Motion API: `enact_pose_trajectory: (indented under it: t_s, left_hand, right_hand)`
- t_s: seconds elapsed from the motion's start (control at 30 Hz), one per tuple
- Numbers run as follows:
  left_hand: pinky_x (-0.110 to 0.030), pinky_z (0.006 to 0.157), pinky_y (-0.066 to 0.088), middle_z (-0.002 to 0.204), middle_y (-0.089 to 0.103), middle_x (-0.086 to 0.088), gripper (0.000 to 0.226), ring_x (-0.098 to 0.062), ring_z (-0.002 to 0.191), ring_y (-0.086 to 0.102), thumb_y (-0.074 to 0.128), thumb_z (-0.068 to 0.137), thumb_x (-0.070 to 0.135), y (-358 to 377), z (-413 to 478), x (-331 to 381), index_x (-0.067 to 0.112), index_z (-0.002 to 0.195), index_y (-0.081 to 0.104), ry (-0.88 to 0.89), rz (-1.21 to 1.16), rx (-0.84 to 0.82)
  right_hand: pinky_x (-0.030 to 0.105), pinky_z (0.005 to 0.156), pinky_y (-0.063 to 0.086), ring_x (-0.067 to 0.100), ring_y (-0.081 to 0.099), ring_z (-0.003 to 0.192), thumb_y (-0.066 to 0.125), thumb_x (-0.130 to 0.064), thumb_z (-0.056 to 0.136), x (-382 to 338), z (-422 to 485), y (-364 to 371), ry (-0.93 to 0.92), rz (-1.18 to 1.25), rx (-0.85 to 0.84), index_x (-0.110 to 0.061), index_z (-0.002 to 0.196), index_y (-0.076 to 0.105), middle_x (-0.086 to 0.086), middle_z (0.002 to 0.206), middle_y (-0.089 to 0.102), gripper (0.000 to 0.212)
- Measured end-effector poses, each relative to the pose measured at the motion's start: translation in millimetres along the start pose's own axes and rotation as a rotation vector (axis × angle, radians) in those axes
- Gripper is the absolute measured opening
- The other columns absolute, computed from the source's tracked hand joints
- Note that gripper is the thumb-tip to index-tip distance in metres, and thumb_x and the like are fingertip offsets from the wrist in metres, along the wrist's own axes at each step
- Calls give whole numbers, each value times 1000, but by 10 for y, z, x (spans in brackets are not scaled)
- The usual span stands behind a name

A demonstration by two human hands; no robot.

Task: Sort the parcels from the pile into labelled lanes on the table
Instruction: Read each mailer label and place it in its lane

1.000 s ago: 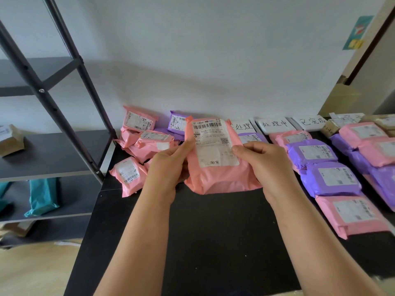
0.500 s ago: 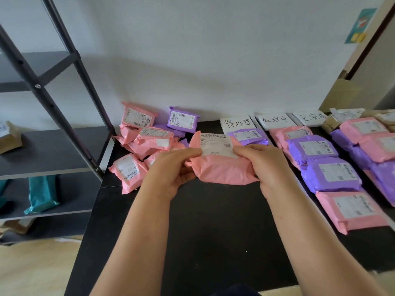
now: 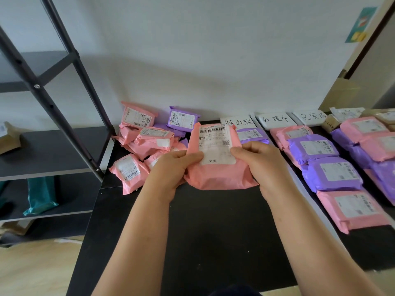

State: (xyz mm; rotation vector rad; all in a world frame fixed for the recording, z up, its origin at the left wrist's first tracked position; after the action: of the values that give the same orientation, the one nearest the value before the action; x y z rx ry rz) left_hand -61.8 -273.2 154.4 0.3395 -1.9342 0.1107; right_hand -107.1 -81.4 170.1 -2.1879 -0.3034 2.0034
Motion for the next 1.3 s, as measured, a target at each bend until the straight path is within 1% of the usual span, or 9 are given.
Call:
enact_pose_trajectory:
  t_s: [0.23, 0.37, 0.43, 0.57, 0.77, 0.97, 1.03, 1.17, 1.3]
  left_hand:
    - [-16, 54, 51, 88, 75, 1, 11, -15, 77, 67, 69, 89, 12, -93, -3, 29, 21, 91, 75, 176, 265, 124]
    - [-16, 60, 50, 86, 74, -1, 12, -11, 72, 63, 66, 91, 11, -99, 2, 26, 16, 88, 77, 267, 409, 107]
    - [-29, 71, 54, 85, 74, -2, 12, -16, 76, 64, 67, 91, 11, -101, 22, -1, 16, 87, 77, 277, 433, 78]
    - [-32, 68, 47, 77, 70, -5, 12, -16, 71, 57, 67, 90, 13, -113, 53, -27, 16, 83, 76, 332, 516, 31]
    - [-21, 64, 42, 79, 65, 10, 14, -6, 74, 55, 64, 92, 15, -141, 96, -55, 23, 96, 74, 362, 643, -27]
    - [-14, 55, 31, 69, 58, 18, 15, 0, 65, 51, 65, 92, 18, 42, 163, -253, 30, 83, 69, 354, 711, -97]
    - [-16, 61, 34, 82, 63, 18, 12, -2, 76, 55, 65, 92, 19, 144, 187, -340, 28, 95, 72, 352, 693, -94]
    - [-23, 89, 41, 129, 56, 9, 46, -11, 118, 53, 66, 91, 21, 305, 326, -474, 24, 136, 55, 337, 669, 29]
    - [-29, 84, 42, 138, 52, -1, 57, -18, 114, 55, 67, 91, 31, 529, 597, -664, 17, 141, 44, 220, 626, 116]
  right_hand:
    - [27, 69, 52, 10, 67, 86, 72, -21, 87, 6, -26, -14, -93, -196, 72, -24, 108, 65, -11, 94, 69, 23]
    - [22, 73, 46, 9, 59, 104, 67, -21, 91, -61, -43, -69, -271, -338, 240, -28, 131, 57, -9, 118, 61, 42]
    - [33, 89, 51, 15, 55, 117, 67, -21, 93, -84, -60, -54, -371, -442, 288, -24, 137, 56, -3, 127, 60, 45]
    - [46, 93, 50, 22, 59, 109, 68, -26, 92, -5, -77, 12, -429, -572, 313, -20, 129, 63, -2, 113, 67, 38]
    - [18, 67, 46, 9, 63, 88, 64, -26, 95, 215, -175, 23, -343, -537, 339, -20, 102, 73, -8, 95, 70, 13]
    - [39, 72, 61, 11, 67, 85, 66, -22, 94, 494, -330, -133, -181, -444, 371, -24, 86, 63, -7, 91, 68, 9]
    - [40, 73, 61, 11, 67, 86, 65, -22, 95, 602, -331, -222, -137, -419, 383, -25, 87, 62, -7, 92, 68, 9]
    - [40, 71, 61, 11, 68, 83, 64, -21, 95, 806, -172, -451, -55, -379, 409, -23, 86, 64, -6, 91, 69, 10]
    - [26, 57, 57, 13, 70, 77, 62, -21, 97, 1025, 108, -755, 39, -304, 431, -20, 88, 65, -3, 93, 71, 10]
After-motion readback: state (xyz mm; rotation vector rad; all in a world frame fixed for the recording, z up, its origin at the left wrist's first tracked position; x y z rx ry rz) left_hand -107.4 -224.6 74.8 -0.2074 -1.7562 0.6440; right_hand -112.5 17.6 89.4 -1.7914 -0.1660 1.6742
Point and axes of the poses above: each hand's wrist, its own z-axis towards the middle knuckle, its own y-axis out of the palm, x = y × z, the point moved 4 cm from there along z, towards the middle knuckle
